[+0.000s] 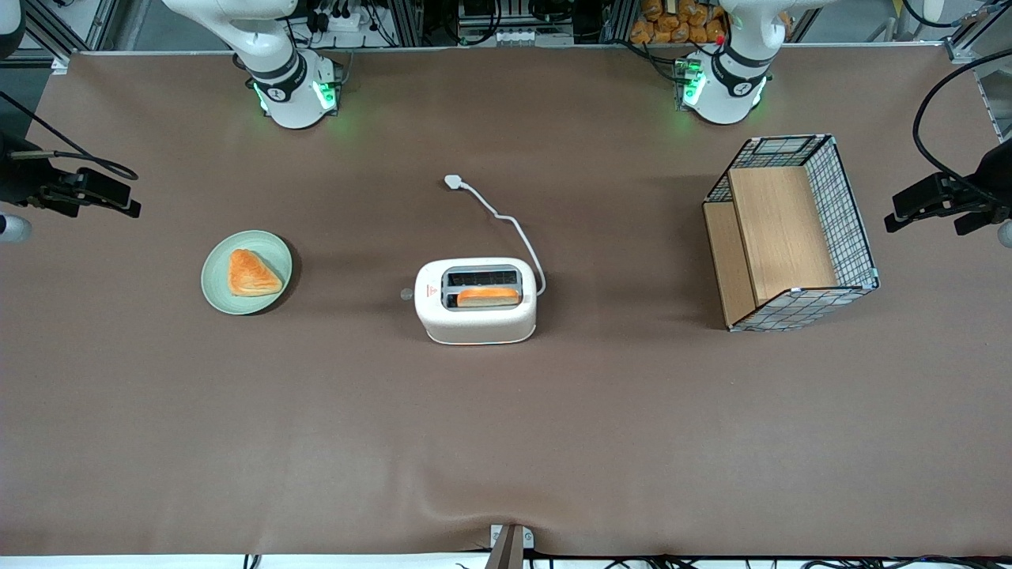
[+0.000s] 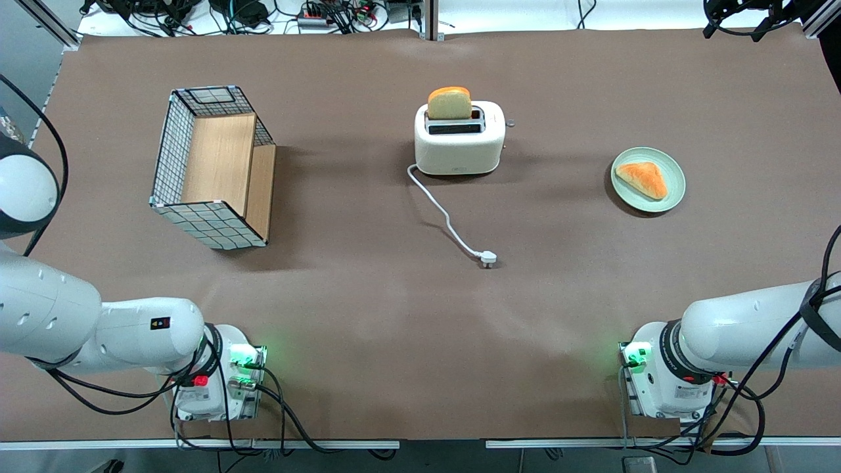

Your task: Press toaster button with right arm

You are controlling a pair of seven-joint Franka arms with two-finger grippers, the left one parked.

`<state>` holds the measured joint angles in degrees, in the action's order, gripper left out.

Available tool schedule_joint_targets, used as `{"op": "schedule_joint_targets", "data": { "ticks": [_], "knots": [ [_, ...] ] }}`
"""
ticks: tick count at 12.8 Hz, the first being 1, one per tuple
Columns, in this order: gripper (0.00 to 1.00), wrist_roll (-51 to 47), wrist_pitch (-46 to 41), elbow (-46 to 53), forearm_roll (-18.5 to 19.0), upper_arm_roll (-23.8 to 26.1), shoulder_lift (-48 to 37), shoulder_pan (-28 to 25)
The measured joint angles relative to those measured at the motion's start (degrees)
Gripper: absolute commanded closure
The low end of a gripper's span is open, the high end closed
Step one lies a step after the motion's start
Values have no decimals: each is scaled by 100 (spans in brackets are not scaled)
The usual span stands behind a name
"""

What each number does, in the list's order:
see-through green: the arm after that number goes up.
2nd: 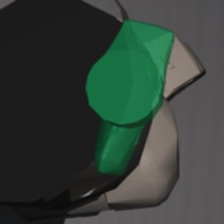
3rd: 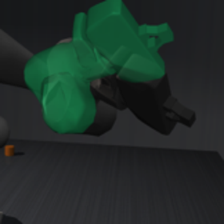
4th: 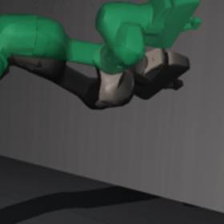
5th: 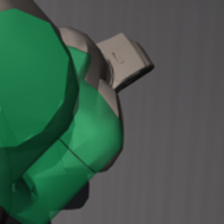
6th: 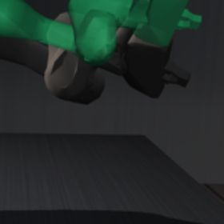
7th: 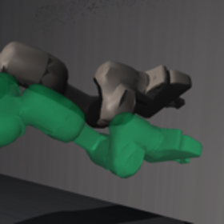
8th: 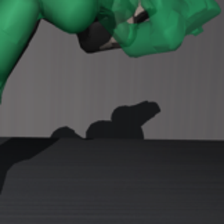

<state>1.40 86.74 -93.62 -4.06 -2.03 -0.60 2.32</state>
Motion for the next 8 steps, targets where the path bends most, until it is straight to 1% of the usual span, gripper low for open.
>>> {"op": "schedule_joint_targets", "data": {
  "ticks": [3,6,8],
  "knots": [
    [0,0,-53,6,10,19,-5,0],
    [0,0,-67,158,179,56,-15,0],
    [0,0,-118,265,229,70,-34,2]
  ]
}}
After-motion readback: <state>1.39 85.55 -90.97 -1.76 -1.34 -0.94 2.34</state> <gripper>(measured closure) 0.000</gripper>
